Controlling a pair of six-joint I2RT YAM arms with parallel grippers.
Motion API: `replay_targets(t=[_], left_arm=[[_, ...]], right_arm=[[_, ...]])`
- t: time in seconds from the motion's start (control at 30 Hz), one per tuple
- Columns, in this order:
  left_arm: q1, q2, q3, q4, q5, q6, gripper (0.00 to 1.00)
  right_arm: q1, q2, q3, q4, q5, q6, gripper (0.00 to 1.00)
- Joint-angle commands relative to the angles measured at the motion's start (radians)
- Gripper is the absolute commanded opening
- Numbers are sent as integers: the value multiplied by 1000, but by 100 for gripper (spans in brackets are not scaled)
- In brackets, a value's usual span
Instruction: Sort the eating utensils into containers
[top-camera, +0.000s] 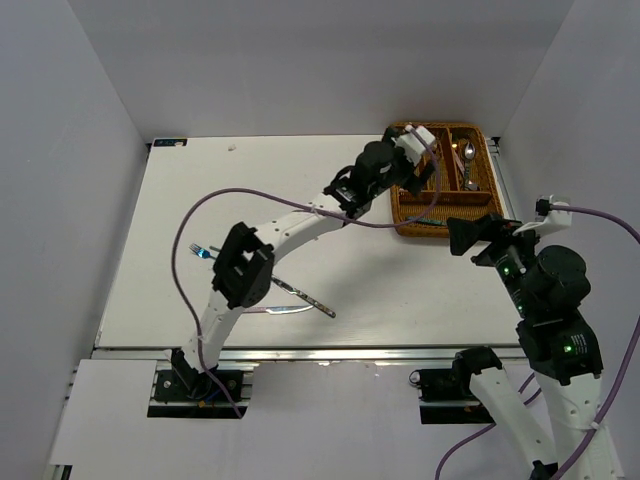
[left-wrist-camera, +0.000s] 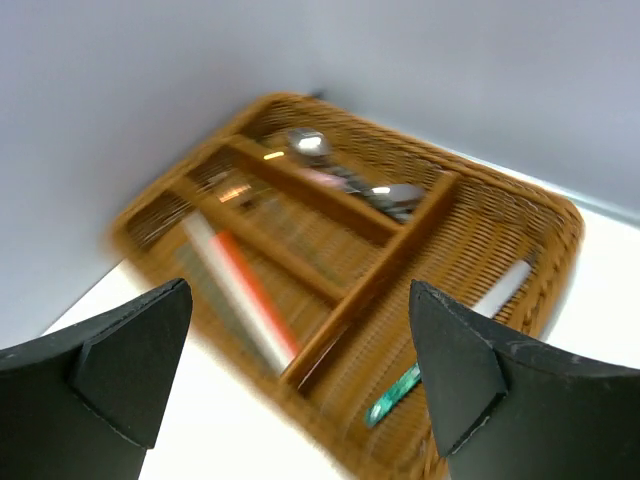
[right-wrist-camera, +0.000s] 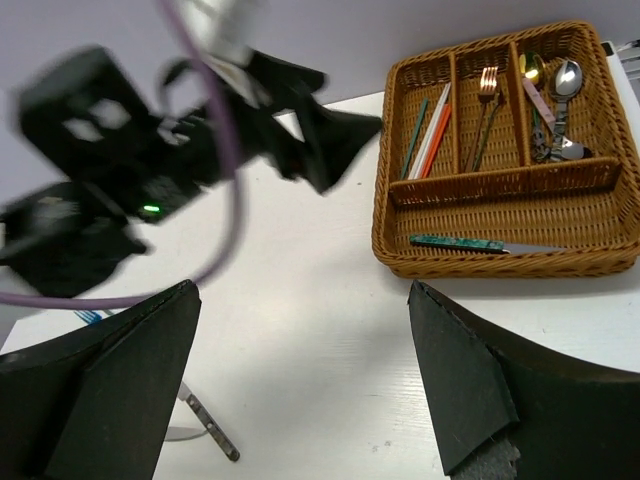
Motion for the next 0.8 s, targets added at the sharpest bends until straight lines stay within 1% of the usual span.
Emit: replay_targets(t=[0.0,0.03,0.07,0.1,0.13,0.17,0.2,0.23,0.27,0.3,0.33,0.37,0.4,0.43,0.47,0.5,0.53,0.57,0.6,0.63,0.67,0.7,0.73,0.77], left_arm=[[-1,-259,-122,-113,-300,-153,98],[-1,-305,-174,-122,-344,-190,98],[-1,-353,-272,-136,-404,-257,98],[1,-399,-317,-151,-474,-399,98],[3,-486,-355,-220,-575,-453,98],[4,-528,-424,-259,-613,-527,98],[4,-568,-457,-288,-662,-573,98],[3,-641,-483,-378,-782,-634,98],[3,-674,-507,-435,-850,-712,98],[4,-701,-553,-489,-922,-885,98],[6,-726,-566,-644,-1007,-978,98],[10,-769,-581,-705,-1024,-1041,98],[10,-789,-598,-751,-1039,-1142,98],[10,-809,-645,-849,-1046,-1211,98],[10,-848,-670,-898,-1021,-1295,98],[10,-870,-704,-899,-989,-1354,98],[10,-893,-774,-896,-963,-1350,98],[10,-914,-797,-911,-954,-1354,98],[9,-956,-816,-943,-960,-1430,98],[10,-979,-834,-1001,-966,-1455,98],[10,-1006,-869,-1009,-975,-1457,98],[13,-1058,-882,-1035,-992,-1410,98],[18,-1082,-885,-1072,-1012,-1405,98],[25,-1102,-885,-1102,-1035,-1378,98]], right_arm=[[-2,17,23,61,-42,-6,89],[-2,20,23,65,-48,-6,89],[-2,37,24,62,-51,-8,89],[-2,51,30,55,-59,-6,89],[-2,63,29,55,-63,-9,89],[-2,85,26,55,-74,-9,89],[-2,95,20,58,-76,-11,89],[-2,108,12,57,-76,-11,89],[-2,134,10,55,-74,-14,89],[-2,149,9,49,-71,-17,89],[-2,163,6,45,-69,-25,89],[-2,193,6,42,-68,-29,89],[0,212,6,39,-63,-32,89],[-2,229,6,25,-57,-37,89],[-2,269,4,19,-50,-45,89],[-2,290,3,17,-43,-54,89],[5,342,-3,28,-66,-66,88],[14,379,-3,23,-100,-96,88],[37,426,15,-3,-158,-110,87],[129,471,30,-35,-160,-127,86],[194,553,35,-50,-148,-143,86],[265,597,38,-47,-110,-163,87],[393,681,41,-44,-106,-167,87],[453,721,44,-8,-106,-166,86]])
